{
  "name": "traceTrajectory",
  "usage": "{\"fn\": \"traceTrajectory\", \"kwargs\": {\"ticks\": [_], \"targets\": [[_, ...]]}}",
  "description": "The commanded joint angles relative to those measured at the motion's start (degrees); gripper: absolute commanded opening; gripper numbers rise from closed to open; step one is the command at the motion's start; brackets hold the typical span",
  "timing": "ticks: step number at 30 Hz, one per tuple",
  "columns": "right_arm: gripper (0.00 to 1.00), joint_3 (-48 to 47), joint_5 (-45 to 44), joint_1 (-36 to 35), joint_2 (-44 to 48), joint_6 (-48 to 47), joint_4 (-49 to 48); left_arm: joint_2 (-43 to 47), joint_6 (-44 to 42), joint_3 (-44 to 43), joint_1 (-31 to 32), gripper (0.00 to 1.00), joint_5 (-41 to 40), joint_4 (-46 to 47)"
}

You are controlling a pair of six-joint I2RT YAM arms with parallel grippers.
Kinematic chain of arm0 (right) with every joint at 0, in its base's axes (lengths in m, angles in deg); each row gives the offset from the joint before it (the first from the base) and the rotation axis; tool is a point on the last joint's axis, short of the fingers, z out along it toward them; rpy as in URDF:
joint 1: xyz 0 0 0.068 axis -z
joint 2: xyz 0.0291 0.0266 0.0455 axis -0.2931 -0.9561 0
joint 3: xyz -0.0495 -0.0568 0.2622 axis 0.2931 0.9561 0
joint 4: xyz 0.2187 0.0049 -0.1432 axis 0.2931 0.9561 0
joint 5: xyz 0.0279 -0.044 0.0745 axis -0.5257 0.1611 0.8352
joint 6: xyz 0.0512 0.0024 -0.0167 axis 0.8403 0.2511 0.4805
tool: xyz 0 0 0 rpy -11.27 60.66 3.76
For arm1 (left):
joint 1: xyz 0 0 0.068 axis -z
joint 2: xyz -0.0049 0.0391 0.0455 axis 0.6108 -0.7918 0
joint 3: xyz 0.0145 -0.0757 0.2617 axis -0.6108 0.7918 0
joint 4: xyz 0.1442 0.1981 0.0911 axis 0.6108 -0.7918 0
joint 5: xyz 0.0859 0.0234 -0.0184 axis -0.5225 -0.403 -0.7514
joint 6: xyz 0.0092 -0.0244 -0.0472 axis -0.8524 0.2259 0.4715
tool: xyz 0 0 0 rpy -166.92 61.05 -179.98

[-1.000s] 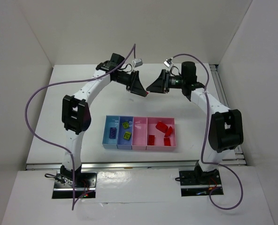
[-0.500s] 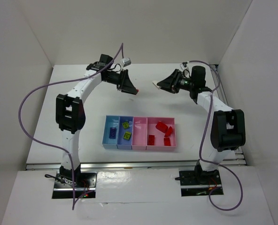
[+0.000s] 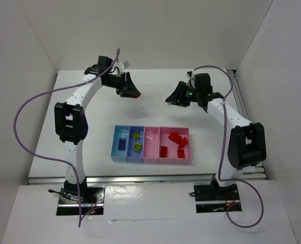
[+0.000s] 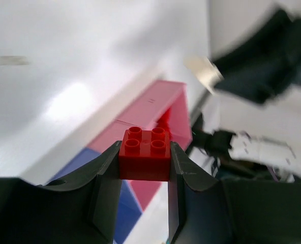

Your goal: Sort the legos into containers by color

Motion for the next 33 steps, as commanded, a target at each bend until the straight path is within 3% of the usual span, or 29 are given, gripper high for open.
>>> {"fn": "traceTrajectory", "kwargs": {"ticks": [1,10,20,27,29,33], "targets": [[0.06,-0.3,-12.8,-5.4,7.0,-12.9,14.8,2.4,6.2,-3.1,-2.3,0.00,-14.9,-3.8],[0.06,-1.9,-18.5,-18.9,7.7,-18.0,25.7,5.2,7.3,-4.6,-1.7,0.00,-36.1,-10.7],[0.09,-3.1,-23.4,-27.6,3.0,-19.1,27.8,6.6,6.1,-2.3,-0.7,0.00,-36.2,-11.3],[0.51,-6.2,-24.6,-30.0,-0.1,-19.7,27.8,6.0,5.6,-4.9,-0.2,0.00,-36.2,-11.9],[0.70,-6.8,-25.1,-30.0,-0.1,-19.7,27.8,6.0,5.1,-4.9,-0.2,0.00,-36.2,-11.9],[0.74,-8.2,-31.7,-30.0,1.2,-19.0,29.1,6.0,4.0,-4.9,1.0,0.00,-36.3,-12.9]]}}
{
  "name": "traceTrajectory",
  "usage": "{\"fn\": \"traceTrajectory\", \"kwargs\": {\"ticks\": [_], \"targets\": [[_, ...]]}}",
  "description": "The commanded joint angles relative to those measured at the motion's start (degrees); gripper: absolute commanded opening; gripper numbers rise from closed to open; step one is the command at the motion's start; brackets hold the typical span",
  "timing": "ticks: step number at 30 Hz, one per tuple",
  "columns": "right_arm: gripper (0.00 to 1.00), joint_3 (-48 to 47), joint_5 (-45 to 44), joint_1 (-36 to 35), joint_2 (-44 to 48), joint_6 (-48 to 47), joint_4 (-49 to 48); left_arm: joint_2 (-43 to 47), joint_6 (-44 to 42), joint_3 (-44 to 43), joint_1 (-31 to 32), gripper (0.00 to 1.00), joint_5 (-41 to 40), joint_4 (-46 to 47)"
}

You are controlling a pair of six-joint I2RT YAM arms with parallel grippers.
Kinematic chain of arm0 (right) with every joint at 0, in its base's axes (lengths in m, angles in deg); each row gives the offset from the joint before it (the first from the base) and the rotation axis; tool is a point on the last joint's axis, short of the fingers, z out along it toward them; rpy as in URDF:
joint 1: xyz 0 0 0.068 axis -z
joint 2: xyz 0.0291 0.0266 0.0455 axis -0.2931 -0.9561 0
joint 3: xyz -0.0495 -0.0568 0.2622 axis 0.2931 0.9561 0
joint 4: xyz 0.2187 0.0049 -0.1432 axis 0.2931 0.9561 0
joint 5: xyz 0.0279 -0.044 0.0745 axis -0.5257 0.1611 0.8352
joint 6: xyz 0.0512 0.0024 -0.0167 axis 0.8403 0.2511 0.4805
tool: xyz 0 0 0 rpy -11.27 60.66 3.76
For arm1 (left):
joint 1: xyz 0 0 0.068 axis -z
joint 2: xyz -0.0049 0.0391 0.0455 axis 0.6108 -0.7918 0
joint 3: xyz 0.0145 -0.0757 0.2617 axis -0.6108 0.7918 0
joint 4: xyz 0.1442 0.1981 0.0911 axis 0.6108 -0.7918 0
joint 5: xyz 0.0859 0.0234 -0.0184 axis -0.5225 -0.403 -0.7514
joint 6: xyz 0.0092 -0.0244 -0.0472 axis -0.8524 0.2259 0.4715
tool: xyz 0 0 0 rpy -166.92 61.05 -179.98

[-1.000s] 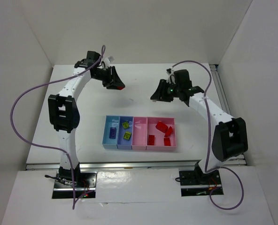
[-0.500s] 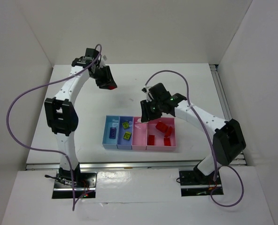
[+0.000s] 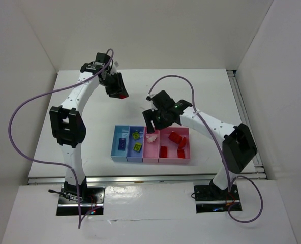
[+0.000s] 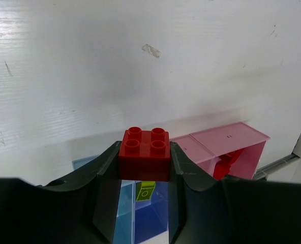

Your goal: Sort the legos into containers by color

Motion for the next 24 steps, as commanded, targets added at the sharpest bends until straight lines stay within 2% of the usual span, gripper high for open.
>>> {"fn": "traceTrajectory", "kwargs": {"ticks": [1,5,8,12,15,18,21,22,24], "targets": [[0.74,-3.1,-6.5,0.8,2.4,0.0,1.5,2.3,-2.1,-2.2,0.8,0.00,0.0,-1.3],[0.74,-0.2,-14.1,7.8,9.0,4.5,0.1,3.4,-3.5,-0.5,8.0,0.00,0.0,-2.5],[0.83,2.9,-20.9,13.3,12.7,10.9,0.1,3.4,-4.8,0.9,13.5,0.00,0.5,-2.5],[0.87,5.1,-22.3,24.6,16.7,17.1,1.3,2.8,-5.4,1.4,25.3,0.00,0.5,-2.5],[0.96,6.3,-23.2,29.6,18.0,21.7,3.6,1.0,-6.1,1.4,32.1,0.00,-2.2,-2.5],[0.97,8.6,-23.2,32.8,20.0,22.5,3.6,-1.2,-6.7,-1.1,37.1,0.00,-6.0,-2.5],[0.97,9.8,-21.8,35.7,21.2,22.5,3.0,-4.1,-6.7,-4.0,39.0,0.00,-7.0,-3.5],[0.99,9.8,-21.3,36.4,21.2,22.5,3.0,-6.1,-6.7,-5.9,39.0,0.02,-6.3,-5.1],[1.00,9.8,-20.8,37.9,21.7,22.5,3.0,-7.7,-6.7,-7.8,39.0,0.16,-6.3,-7.2]]}}
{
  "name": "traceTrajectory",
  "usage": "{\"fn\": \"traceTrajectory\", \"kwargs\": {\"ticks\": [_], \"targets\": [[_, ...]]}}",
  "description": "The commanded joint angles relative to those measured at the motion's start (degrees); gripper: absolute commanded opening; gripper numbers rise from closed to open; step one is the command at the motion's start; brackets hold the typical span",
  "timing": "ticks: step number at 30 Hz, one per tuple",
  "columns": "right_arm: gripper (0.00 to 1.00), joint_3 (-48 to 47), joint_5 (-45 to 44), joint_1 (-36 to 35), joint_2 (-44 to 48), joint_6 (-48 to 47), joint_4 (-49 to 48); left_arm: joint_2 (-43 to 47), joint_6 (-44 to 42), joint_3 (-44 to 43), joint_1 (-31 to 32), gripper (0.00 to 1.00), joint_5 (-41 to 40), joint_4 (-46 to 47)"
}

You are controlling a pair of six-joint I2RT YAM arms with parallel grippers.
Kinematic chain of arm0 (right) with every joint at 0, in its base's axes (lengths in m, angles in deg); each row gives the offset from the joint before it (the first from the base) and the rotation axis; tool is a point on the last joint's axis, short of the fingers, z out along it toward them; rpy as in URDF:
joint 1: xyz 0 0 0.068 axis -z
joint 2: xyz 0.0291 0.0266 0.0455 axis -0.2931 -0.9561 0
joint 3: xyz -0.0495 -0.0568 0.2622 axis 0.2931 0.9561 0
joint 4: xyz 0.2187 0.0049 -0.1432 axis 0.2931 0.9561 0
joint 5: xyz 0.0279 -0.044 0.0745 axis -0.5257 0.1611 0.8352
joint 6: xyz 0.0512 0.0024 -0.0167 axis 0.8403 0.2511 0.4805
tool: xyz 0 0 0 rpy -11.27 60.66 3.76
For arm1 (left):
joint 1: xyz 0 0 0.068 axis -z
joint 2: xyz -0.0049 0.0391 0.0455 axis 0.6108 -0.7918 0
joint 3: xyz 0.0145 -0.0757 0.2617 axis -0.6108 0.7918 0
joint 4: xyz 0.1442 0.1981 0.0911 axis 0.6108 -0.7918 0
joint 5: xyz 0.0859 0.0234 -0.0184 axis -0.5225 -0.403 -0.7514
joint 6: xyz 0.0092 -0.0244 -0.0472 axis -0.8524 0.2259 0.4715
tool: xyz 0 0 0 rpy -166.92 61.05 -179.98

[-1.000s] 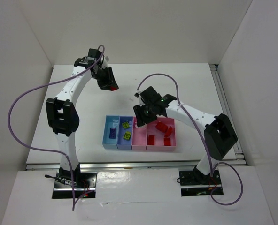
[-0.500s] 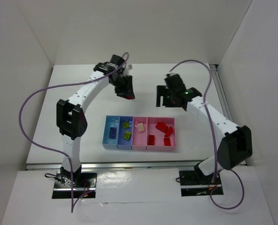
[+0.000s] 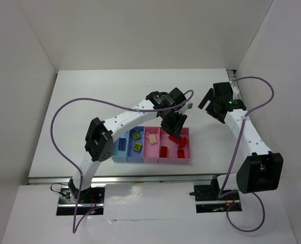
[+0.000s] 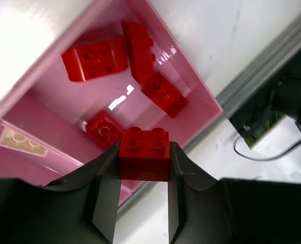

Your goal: Sort the legos into containers by color

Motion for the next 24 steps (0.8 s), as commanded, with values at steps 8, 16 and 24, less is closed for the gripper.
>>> {"fn": "traceTrajectory", "kwargs": {"ticks": [8,16,24], "targets": [[1.00,0.0,0.5,4.6,3.7,1.0,-0.1,-2.0,-2.6,-6.6,-0.8,0.94,-3.1,-7.5],[1.00,-4.0,-1.2,6.3,0.9,-2.4,-5.2,6.7,3.2,-4.4,-6.3,0.93,-14.7,-6.3],[1.00,-5.6,-3.5,6.3,-4.3,-6.2,-8.3,16.9,3.9,4.1,-24.5,0.93,-18.6,-0.5]]}}
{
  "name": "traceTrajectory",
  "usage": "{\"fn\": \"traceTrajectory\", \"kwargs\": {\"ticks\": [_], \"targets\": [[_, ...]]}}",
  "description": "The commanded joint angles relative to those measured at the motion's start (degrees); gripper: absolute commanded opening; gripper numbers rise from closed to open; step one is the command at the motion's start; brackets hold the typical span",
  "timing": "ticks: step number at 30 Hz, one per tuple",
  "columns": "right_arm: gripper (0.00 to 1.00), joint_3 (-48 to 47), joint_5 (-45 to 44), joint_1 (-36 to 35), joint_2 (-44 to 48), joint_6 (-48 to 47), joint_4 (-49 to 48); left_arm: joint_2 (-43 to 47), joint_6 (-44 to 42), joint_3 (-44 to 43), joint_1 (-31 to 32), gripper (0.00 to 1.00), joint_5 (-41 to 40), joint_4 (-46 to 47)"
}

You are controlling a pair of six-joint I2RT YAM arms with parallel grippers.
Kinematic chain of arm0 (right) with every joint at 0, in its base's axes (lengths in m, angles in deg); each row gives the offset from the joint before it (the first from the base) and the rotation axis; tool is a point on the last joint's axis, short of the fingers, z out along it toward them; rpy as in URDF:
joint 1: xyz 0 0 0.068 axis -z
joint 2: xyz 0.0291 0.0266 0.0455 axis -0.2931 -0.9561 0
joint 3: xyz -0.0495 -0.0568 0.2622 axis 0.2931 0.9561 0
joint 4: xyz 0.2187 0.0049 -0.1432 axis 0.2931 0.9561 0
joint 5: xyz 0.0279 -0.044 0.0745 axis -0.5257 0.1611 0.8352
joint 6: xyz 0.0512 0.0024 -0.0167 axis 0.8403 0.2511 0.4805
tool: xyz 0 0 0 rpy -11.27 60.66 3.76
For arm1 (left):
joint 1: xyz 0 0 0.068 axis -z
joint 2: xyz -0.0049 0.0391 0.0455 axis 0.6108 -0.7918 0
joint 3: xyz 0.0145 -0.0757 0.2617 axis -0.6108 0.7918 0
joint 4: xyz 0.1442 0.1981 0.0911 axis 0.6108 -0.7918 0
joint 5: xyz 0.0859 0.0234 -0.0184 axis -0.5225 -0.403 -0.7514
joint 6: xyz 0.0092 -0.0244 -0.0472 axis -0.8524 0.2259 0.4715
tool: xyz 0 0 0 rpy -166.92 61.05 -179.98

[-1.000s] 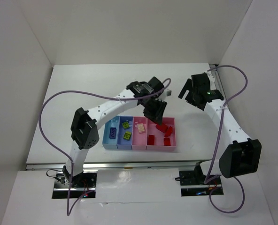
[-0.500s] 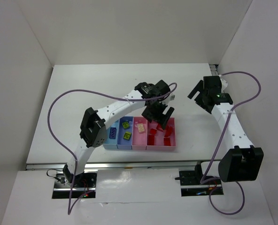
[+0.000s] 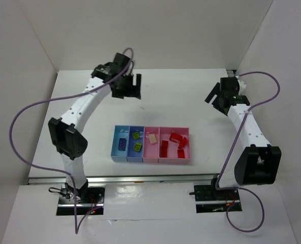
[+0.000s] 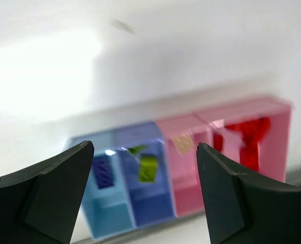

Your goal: Sort the legos into containers by color

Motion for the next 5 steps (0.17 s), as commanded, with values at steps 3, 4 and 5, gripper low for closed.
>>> {"fn": "traceTrajectory", "kwargs": {"ticks": [3,4,5], "targets": [[1.00,-3.0,-2.7,0.3,-1.2,-2.4,-4.5,6.9,1.5,3.9,-8.0,0.93,-6.4,1.6],[1.00,-3.0,-2.7,0.3,-1.7,-2.4,-4.5,7.5,0.8,4.7,-9.3,0.93,-6.4,1.6],[1.00,-3.0,-2.7,0.3,-2.4,-2.4,-4.5,8.0,0.2,6.0,-10.5,0.93,-5.8,1.6]]}}
